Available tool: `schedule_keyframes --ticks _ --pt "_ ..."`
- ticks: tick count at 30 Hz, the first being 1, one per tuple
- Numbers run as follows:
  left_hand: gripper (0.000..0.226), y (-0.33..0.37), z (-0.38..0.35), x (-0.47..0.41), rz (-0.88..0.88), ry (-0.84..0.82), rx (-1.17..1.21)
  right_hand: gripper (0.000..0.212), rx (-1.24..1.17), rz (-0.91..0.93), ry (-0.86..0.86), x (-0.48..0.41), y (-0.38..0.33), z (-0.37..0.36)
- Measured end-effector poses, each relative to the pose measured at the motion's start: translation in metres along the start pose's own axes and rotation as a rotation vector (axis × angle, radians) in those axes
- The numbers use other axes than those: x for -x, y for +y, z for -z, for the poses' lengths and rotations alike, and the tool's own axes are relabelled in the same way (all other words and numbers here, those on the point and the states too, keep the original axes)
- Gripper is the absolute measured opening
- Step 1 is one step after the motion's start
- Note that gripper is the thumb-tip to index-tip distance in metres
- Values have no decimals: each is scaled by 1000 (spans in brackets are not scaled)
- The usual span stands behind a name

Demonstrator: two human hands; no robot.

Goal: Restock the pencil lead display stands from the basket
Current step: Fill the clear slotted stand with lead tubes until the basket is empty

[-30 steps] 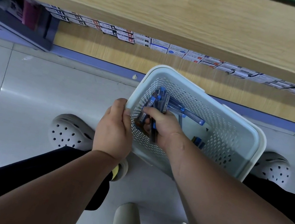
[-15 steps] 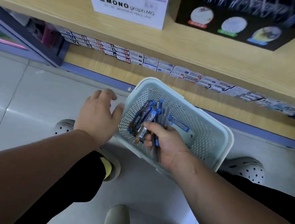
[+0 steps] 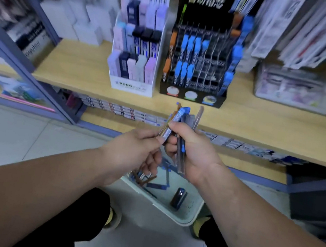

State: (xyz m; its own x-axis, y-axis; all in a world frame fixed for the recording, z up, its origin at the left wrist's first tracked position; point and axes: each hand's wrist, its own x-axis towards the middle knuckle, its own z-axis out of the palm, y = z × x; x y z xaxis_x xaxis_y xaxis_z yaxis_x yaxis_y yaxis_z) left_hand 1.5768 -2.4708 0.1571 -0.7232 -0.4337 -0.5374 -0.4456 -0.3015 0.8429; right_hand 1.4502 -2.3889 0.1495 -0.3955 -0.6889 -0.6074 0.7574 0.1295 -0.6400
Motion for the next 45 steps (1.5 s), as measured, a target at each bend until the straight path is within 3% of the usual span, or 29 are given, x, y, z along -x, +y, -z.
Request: schedule_keyframes --ticks 5,13,24,34,37,45 --pt "36 22 -18 24 -32 -38 -15 17 101 113 -71 45 -25 6" --pt "20 24 -43 40 -4 -133 -143 18 390 233 -105 73 -23 36" --pt "23 18 -44 22 -39 -78 -234 8 448 235 18 62 -28 37" --pt "27 12 -50 -1 -48 -92 -287 14 468 232 147 42 -25 55" --pt "38 14 -50 -6 -51 -98 -273 15 417 204 164 39 -32 60" --pt "36 18 -54 -18 -100 -25 -337 19 405 290 128 35 -40 52"
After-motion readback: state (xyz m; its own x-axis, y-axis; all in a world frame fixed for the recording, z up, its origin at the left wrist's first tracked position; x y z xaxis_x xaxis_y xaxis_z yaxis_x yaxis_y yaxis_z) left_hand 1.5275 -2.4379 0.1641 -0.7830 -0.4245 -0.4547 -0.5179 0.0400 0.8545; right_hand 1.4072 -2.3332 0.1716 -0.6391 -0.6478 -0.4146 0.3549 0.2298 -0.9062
